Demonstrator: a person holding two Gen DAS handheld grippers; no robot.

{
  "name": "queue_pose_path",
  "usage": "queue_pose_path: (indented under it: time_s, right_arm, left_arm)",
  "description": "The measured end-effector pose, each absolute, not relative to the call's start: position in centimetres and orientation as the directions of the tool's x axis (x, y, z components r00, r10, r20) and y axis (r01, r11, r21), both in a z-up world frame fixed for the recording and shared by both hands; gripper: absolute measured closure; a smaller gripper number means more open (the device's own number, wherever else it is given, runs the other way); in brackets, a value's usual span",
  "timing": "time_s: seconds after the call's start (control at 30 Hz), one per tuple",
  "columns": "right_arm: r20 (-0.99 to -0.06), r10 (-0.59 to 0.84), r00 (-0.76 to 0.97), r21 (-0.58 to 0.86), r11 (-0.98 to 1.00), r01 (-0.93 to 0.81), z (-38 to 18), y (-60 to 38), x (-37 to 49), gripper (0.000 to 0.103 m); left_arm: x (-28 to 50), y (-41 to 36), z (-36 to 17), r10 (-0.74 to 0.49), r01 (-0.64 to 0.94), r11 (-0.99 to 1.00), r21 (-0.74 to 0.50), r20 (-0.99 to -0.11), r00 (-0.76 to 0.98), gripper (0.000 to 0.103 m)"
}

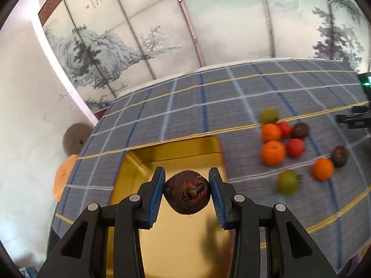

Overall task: Organize fruits
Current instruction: 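Carry the brown fruit with the left gripper over the gold tin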

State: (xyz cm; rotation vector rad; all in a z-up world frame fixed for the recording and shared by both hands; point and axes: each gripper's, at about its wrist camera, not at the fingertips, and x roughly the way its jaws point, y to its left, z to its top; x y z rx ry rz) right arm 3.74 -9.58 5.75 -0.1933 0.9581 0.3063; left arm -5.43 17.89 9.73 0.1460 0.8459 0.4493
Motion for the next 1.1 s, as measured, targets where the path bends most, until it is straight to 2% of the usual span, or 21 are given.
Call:
queue_pose_path:
  time_s: [0.47,1.1]
  right_arm:
    - [-0.827,0.171,0.536,-0.027,0.940,-0.341,5.7,-9.5,3.7,0.000]
    - [-0.827,0.171,0.536,-0.026,0.940,-0.341,5.7,-9.6,3.8,0.000]
  left_arm:
    - [-4.1,25.3,6.7,0.493,-0.376,0.861,0.341,-0.738,0.461,0.063]
    - [-1.5,29.1,4.8,0.513,-0.386,0.844,0.372,-0.769,0.380,0.063]
